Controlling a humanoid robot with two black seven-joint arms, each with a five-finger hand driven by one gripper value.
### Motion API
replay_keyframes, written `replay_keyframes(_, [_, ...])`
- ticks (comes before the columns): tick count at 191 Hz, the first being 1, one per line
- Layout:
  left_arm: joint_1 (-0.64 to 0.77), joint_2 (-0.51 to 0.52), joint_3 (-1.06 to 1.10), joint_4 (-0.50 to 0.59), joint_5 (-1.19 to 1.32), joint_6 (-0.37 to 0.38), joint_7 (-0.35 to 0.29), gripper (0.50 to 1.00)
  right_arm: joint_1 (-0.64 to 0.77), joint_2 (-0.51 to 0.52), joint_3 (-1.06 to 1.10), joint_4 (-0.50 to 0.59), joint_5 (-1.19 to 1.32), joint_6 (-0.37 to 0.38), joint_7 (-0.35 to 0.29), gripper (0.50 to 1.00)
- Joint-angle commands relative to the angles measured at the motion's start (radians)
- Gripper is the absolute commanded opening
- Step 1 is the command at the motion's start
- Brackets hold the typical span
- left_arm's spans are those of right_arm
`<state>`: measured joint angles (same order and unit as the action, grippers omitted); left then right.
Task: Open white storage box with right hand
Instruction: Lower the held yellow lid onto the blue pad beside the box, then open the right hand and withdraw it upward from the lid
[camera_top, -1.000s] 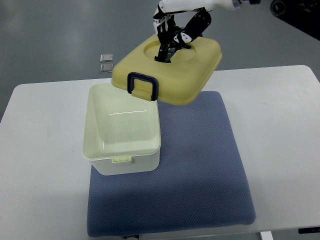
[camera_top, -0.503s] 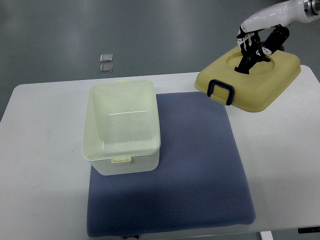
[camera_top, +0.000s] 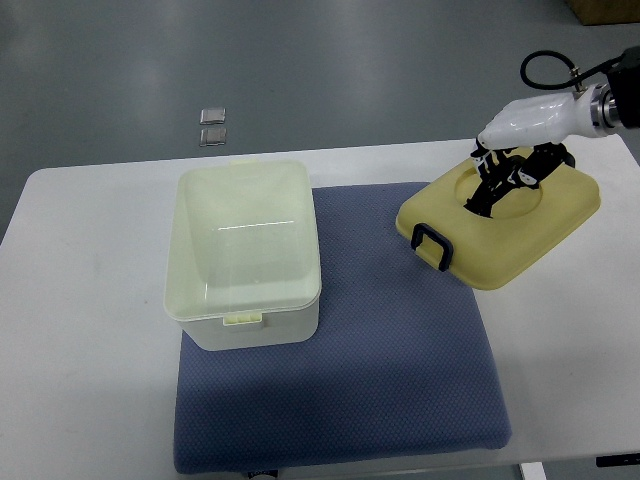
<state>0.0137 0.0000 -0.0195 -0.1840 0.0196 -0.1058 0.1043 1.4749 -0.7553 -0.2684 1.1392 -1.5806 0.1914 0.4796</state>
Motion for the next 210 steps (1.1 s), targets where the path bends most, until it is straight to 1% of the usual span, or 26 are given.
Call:
replay_keyframes(1, [0.0,0.0,0.0,0.0,0.0,0.0,0.0,1.0,-0.027,0.008,0.002,0.031,0.002,-0.027,0.0,0.5])
replay_keyframes(11, [0.0,0.0,0.0,0.0,0.0,0.0,0.0,1.0,-0.042,0.011,0.005,0.033,0.002,-0.047,0.0,0.5])
replay_keyframes(34, [0.0,0.0,0.0,0.0,0.0,0.001,0.0,1.0,-0.085,0.042,0.005,0.033,0.002,-0.119,0.0,0.5])
replay_keyframes(68, [0.0,0.0,0.001,0.0,0.0,0.001,0.0,1.0,-0.119,0.067,0.006,0.034,0.002,-0.141,0.002,0.5])
replay_keyframes(85, [0.0,0.0,0.001,0.0,0.0,0.001,0.0,1.0,-0.145,0.076,0.006,0.034,0.002,-0.168,0.002,0.5])
replay_keyframes(105, [0.0,0.0,0.003,0.001,-0.001,0.001,0.0,1.0,-0.159,0.088,0.008,0.036,0.002,-0.178,0.004,0.5])
replay_keyframes(129, [0.0,0.0,0.004,0.001,-0.001,0.001,0.0,1.0,-0.172,0.091,0.011,0.054,0.007,-0.181,0.031,0.5])
replay_keyframes(153, [0.0,0.0,0.004,0.0,0.0,0.001,0.002,1.0,-0.199,0.108,0.071,0.059,0.045,-0.179,0.031,0.5])
replay_keyframes(210, [0.002,0.0,0.004,0.001,-0.001,0.001,0.002,1.0,-0.242,0.123,0.08,0.059,0.056,-0.181,0.03,0.5])
